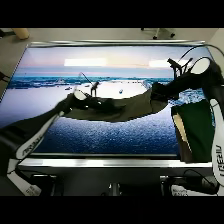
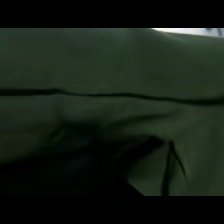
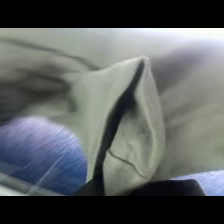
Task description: Fold the shirts.
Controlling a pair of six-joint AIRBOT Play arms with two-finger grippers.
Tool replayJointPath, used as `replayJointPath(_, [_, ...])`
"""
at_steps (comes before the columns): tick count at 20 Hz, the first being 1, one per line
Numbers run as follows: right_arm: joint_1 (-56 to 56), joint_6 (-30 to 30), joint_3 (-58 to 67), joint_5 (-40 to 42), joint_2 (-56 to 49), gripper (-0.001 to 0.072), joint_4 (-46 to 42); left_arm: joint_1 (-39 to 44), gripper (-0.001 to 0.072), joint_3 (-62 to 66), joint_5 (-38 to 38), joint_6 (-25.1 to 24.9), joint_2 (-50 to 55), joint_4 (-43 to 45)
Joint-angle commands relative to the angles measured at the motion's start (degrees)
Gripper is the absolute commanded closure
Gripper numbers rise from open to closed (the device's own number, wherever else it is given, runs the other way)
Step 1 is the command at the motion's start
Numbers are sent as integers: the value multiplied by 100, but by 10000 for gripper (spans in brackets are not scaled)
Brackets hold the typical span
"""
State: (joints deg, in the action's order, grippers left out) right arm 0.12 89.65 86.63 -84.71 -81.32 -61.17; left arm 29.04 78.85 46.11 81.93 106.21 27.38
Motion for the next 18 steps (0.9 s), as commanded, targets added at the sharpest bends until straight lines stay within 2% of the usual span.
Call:
replayJointPath(1, [46,214,9,-337,894,686,118,896,684,0,-378,-804,776,-2673])
replayJointPath(3, [46,332,9,-131,1163,686,144,1067,685,42,-385,-1462,935,-3644])
replayJointPath(4, [46,380,9,-105,1191,686,229,1008,686,44,-413,-1751,907,-3851])
replayJointPath(6, [90,400,7,55,1075,687,560,640,688,42,-409,-2022,616,-3644])
replayJointPath(9, [638,354,7,754,595,686,894,-275,688,33,-439,-1926,-348,-2175])
replayJointPath(12, [1561,249,9,1617,-361,686,1370,-1453,688,33,-433,-1325,-1676,-717])
replayJointPath(15, [2382,-109,9,2673,-1480,684,2500,-2520,688,33,-291,-1191,-3082,-511])
replayJointPath(16, [2555,-214,9,2977,-1808,595,2824,-2763,687,31,-236,-1189,-3486,-455])
replayJointPath(17, [2660,-457,9,3287,-2094,210,3217,-2977,687,33,-160,-1187,-3895,-343])
replayJointPath(18, [2647,-719,9,3410,-2243,3,3554,-3150,687,33,-66,-1185,-4223,-236])
